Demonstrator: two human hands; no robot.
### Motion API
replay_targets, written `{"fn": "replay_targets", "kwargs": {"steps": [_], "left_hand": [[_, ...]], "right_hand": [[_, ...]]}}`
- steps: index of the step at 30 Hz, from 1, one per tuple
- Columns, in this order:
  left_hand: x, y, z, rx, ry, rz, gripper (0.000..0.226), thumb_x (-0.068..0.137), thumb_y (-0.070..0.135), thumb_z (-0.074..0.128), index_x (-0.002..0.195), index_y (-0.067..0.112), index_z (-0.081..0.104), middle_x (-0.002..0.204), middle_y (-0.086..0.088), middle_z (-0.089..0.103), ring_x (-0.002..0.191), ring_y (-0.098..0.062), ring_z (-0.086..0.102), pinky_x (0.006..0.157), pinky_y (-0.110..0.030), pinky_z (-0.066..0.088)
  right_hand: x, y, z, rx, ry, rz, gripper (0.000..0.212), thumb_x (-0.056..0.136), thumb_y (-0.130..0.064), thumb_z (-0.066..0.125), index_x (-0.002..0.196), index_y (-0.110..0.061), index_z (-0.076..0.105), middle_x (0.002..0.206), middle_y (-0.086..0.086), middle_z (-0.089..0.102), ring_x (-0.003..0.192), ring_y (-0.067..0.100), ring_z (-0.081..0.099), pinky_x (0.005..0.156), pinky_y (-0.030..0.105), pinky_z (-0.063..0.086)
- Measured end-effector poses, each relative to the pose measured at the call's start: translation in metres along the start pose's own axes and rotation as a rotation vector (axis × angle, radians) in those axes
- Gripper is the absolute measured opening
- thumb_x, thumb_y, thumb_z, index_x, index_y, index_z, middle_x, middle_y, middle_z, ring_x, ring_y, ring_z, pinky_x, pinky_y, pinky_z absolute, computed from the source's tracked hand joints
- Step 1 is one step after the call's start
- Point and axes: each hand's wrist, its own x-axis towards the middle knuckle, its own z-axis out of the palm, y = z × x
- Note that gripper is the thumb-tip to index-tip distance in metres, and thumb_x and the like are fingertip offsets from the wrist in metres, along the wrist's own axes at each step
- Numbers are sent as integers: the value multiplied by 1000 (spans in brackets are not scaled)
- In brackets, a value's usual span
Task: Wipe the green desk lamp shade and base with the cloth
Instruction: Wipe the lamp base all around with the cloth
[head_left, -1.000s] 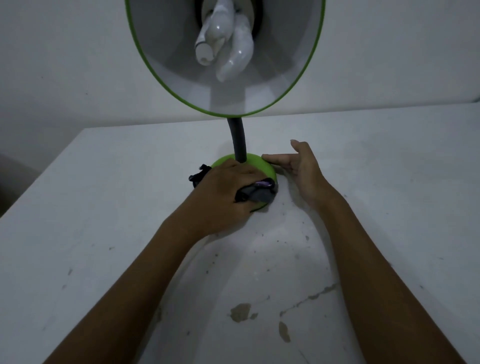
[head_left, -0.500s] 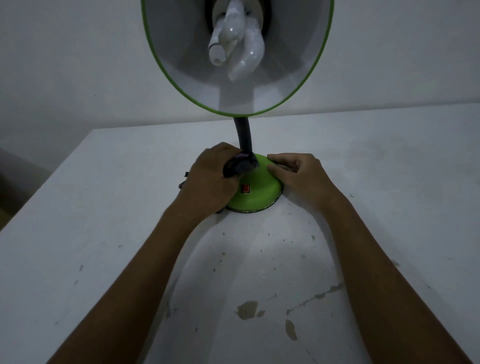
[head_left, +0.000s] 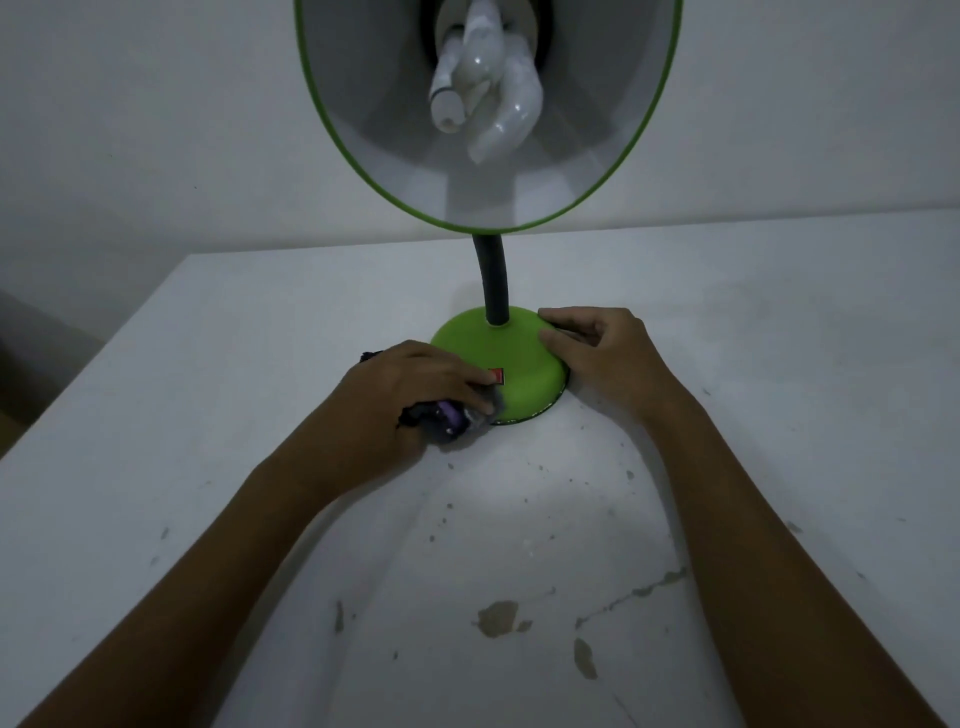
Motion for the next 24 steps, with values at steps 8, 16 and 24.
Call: {"fn": "replay_targets", "kwargs": {"steps": [8,16,24], "left_hand": [[11,19,-1,172,115,73,26,82,8,65,103,19,76,121,-4,68,108,-23,58,94,-23,44],[15,-1,2,420,-149,371,39,81,-1,74,113,21,72,131,-6,62,115,-31,57,82,-44,54],[2,-23,-15,437,-162,393,29,81,4,70,108,14,75,127,-10,65,122,-31,54,100,-40,49]], "right_hand": [[-1,-1,1,3,10,6,31,88,-22,71,118,-18,72,113,-7,73,102,-5,67,95,19,53],[-1,-2,1,-10,-6,1,30,91,-19,69,120,-16,71,114,-6,72,100,-5,66,89,11,51],[0,-3,0,-28,-31,-6,31,92,-18,67,123,-16,69,115,-6,71,103,-5,64,90,10,49]]}}
